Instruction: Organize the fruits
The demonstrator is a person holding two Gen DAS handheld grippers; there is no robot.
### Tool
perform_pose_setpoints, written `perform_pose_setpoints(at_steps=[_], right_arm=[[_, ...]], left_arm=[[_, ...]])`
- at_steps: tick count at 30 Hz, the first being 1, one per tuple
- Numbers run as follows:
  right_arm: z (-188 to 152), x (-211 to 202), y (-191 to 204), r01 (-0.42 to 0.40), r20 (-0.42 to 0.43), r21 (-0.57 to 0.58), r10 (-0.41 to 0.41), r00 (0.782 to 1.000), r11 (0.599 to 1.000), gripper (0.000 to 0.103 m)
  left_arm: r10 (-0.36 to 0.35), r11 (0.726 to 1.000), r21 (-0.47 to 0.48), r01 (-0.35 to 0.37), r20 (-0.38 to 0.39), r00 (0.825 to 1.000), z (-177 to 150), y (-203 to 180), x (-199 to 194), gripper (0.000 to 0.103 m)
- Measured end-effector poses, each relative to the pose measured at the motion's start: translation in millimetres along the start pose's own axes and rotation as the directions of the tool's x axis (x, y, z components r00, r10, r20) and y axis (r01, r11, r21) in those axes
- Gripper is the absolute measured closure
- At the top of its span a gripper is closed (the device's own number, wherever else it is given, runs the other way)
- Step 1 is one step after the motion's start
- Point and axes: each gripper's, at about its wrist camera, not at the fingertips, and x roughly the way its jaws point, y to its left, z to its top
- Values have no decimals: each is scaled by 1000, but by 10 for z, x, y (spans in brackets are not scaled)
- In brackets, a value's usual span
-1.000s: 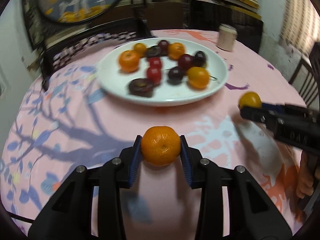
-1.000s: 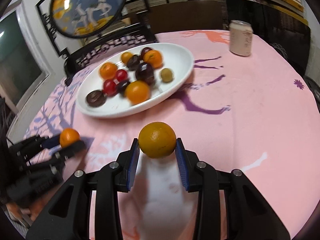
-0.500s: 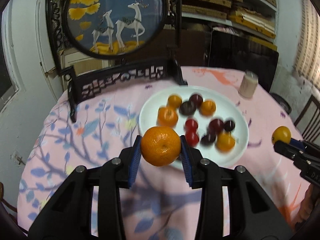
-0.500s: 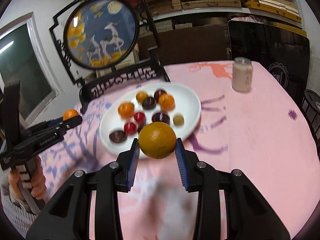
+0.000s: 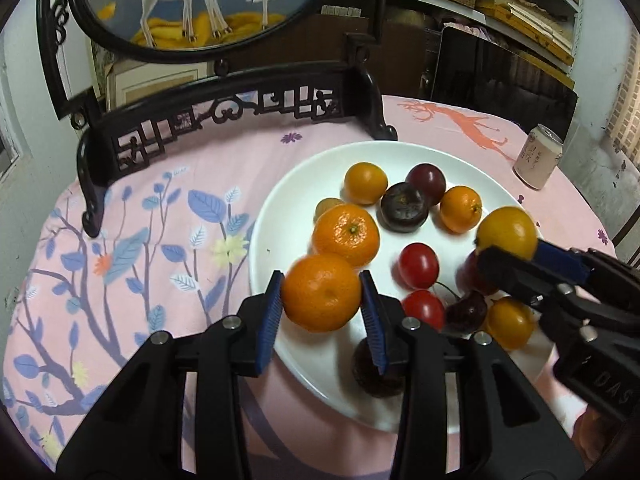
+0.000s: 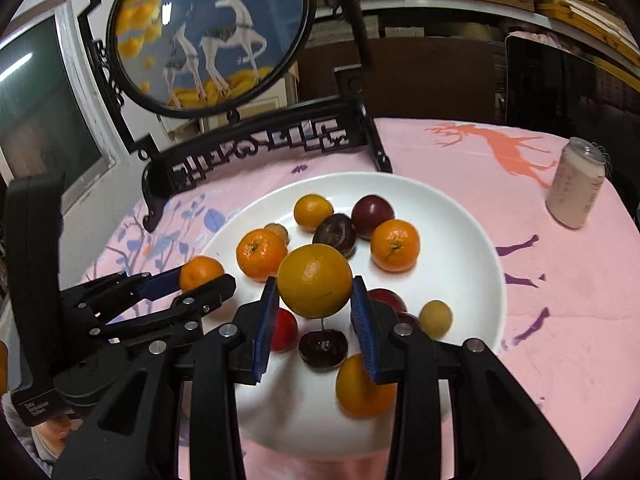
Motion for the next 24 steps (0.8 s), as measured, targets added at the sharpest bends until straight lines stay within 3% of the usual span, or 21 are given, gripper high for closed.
perform_pose_setpoints(at_steps=[3,6,9,13,19,22,24], right_arm=[[-27,-10,-48,-7,3,3,7,1000,1000,66],[-4,-91,-57,-6,28,3,6,1000,1000,65],[10,-145,-58,-78,7,29,78,997,997,65],[-15,-141,-50,-176,-64,67,180,982,982,65],[-149,-115,-193,-151,-126,118,166,978,981,64],[-171,-176,-273,-25,-61,112,32,998,993,64],[-180,-240,-276,-24,-43,109,29,999,994,64]], left_arm=[[7,1000,4,-7,21,1000,-1,-11,-24,41],[16,1000,22,-17,40,999,-3,-47,-86,35],[38,999,20,-39,53,998,-37,-35,-154,27],[57,998,-10,-57,51,997,-116,90,-234,26],[64,998,-33,-62,67,996,-186,147,-363,25],[97,995,-1,-98,89,991,-277,77,-451,18],[113,993,22,-115,104,988,-335,24,-516,14]])
